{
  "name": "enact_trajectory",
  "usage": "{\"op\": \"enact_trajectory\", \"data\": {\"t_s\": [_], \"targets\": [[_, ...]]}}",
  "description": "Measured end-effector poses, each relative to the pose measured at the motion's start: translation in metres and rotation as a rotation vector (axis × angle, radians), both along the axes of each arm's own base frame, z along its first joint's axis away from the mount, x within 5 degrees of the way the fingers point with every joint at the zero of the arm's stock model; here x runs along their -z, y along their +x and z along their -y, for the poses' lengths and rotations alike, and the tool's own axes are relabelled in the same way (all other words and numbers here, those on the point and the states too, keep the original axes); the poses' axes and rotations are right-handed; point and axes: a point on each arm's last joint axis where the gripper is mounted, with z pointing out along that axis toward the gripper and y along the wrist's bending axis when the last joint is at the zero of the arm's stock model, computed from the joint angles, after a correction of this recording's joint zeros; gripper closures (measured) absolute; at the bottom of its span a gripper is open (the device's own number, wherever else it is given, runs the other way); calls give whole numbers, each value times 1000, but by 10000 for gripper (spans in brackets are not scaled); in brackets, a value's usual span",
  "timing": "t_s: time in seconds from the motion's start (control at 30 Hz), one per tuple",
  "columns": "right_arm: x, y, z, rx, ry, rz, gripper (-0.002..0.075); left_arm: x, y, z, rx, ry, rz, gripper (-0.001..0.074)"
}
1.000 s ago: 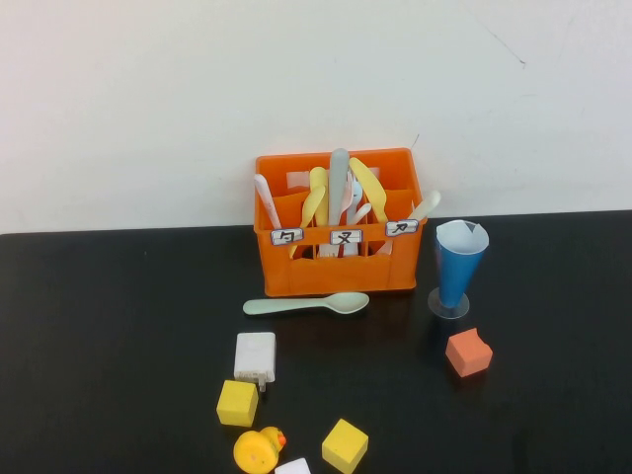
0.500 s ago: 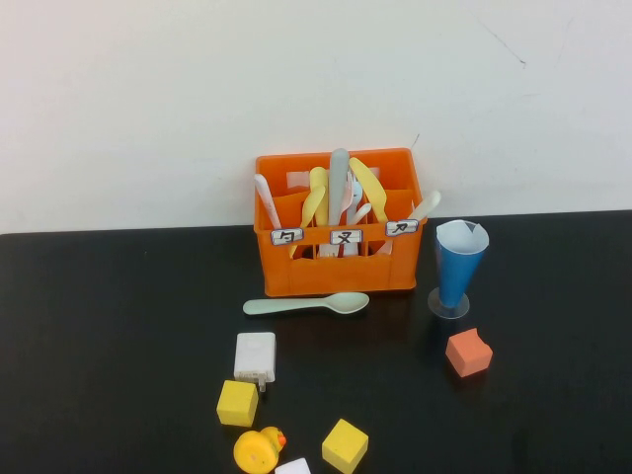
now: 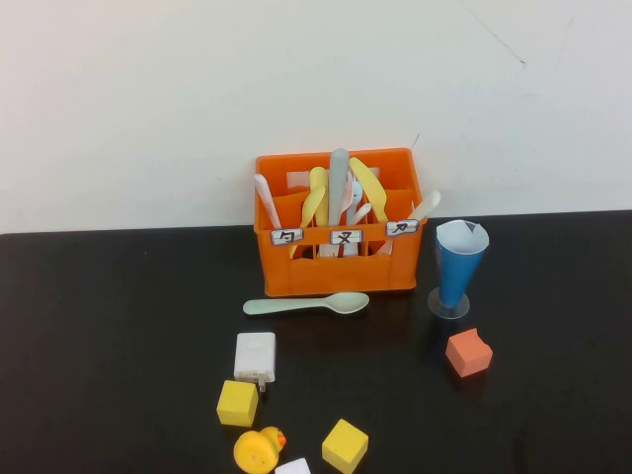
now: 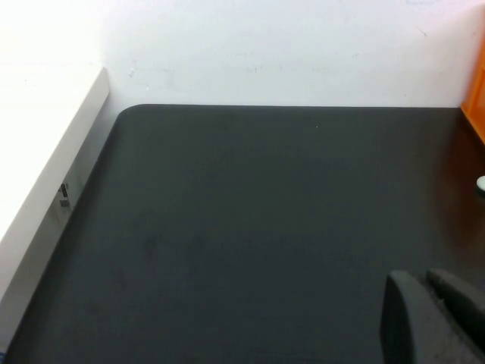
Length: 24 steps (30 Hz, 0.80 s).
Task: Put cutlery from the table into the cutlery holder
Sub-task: Pick up the spoon
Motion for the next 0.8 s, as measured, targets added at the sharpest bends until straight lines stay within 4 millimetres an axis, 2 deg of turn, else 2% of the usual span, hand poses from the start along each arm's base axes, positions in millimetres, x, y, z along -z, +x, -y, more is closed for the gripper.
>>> {"op": "enact_trajectory", "data": {"t_s": [0.33, 0.4, 0.5, 0.57, 0.63, 0.8], "targets": [[0, 0, 0, 0, -1, 0, 728, 0, 0, 0, -4, -30, 2, 736], [0, 0, 0, 0, -1, 0, 728, -2, 1, 3, -20, -207, 31, 736], [0, 0, 0, 0, -1, -2, 728, -9, 2, 12, -59, -777, 100, 736], [0, 0, 0, 1, 1, -1, 728, -15, 3, 13, -81, -1041, 151, 736], [0, 0, 0, 1, 1, -1, 728, -20, 4, 10, -96, -1139, 209, 736], [0, 0, 0, 1, 1, -1, 728, -25, 4, 6, -119, -1218, 284, 736]]}}
